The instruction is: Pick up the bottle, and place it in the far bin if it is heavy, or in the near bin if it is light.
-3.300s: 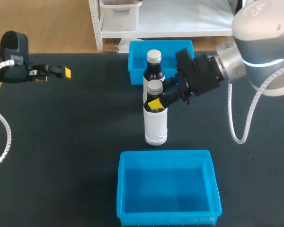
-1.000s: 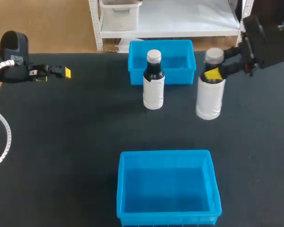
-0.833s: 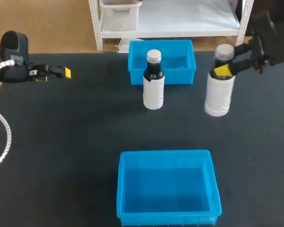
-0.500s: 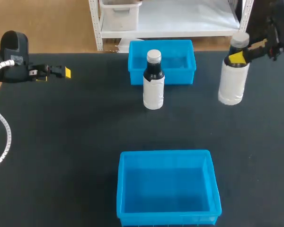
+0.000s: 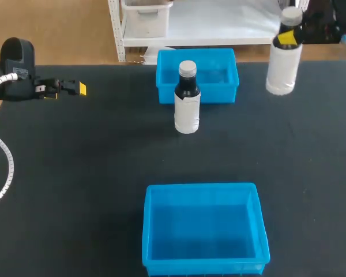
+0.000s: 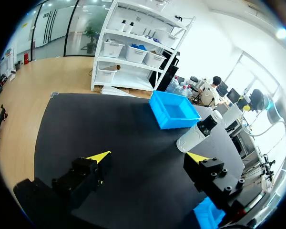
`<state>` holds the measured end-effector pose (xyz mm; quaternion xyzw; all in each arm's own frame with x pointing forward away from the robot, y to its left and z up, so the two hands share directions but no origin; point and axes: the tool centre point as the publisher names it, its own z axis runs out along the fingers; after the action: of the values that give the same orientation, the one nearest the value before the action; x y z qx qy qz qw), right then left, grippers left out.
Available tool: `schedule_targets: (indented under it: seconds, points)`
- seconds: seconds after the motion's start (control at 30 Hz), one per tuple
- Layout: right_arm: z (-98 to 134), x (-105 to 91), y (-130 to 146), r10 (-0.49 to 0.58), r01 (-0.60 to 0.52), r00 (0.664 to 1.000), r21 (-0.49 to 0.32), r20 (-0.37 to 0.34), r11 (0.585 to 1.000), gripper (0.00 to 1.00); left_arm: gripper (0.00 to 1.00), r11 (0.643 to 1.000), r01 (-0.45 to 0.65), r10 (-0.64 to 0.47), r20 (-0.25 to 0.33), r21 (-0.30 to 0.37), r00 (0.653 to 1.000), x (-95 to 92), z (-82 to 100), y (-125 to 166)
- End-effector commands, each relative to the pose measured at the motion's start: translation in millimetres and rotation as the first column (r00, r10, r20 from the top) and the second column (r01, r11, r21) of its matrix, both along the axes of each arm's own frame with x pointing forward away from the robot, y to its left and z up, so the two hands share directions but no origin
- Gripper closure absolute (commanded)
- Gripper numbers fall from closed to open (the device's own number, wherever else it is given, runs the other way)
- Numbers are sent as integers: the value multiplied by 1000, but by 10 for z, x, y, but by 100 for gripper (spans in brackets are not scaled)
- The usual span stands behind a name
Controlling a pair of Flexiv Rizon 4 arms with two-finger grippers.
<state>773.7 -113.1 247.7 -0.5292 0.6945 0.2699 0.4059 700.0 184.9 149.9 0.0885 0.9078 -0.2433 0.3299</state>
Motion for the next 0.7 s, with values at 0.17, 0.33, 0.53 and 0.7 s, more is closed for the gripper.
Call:
schedule_targets:
  seconds: [0.17, 0.33, 0.53, 0.7]
  points:
    - [112, 601, 251, 82, -82, 997, 13, -15, 997, 100, 0, 1000, 0, 0, 0, 0, 1000, 0, 0, 0]
    - [80, 829, 454, 111, -110, 994, 29, -23, 994, 100, 0, 1000, 0, 0, 0, 0, 1000, 0, 0, 0]
    - [-28, 1053, 786, 146, -142, 988, 71, -46, 987, 100, 0, 1000, 0, 0, 0, 0, 1000, 0, 0, 0]
    - [-120, 1173, 1049, 180, -174, 982, 95, -52, 980, 100, 0, 1000, 0, 0, 0, 0, 1000, 0, 0, 0]
